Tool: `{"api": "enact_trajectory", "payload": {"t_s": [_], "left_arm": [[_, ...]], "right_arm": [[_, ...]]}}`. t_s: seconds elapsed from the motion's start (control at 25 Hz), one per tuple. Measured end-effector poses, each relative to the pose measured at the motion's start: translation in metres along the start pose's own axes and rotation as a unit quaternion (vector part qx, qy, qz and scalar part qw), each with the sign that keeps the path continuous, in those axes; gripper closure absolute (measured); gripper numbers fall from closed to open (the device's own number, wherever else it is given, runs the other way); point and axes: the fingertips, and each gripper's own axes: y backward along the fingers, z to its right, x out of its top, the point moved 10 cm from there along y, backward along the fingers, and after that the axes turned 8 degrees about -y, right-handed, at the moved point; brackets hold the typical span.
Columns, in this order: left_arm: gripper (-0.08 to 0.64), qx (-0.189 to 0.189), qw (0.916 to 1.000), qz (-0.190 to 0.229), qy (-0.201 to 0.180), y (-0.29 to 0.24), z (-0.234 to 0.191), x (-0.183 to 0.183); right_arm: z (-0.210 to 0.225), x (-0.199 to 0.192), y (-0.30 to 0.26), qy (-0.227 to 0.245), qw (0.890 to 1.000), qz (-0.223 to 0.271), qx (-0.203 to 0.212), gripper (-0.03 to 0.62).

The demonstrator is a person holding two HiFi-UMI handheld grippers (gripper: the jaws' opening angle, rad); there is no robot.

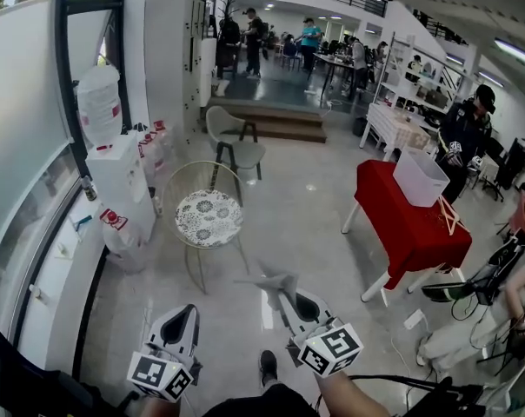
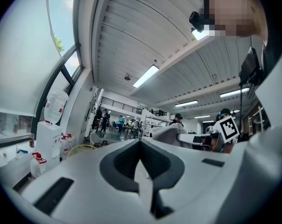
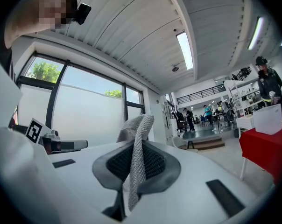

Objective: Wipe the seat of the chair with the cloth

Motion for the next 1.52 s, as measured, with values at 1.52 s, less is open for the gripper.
{"api": "enact_trajectory", "payload": {"t_s": [1.52], "left_arm": [[0.554, 0.094, 0.9946, -0.042, -0.014, -0.29, -0.041, 0.007]], "right_arm": [[0.266, 0.038, -0.193, -0.027, 0.996, -0.017, 0.085, 0.569]]}}
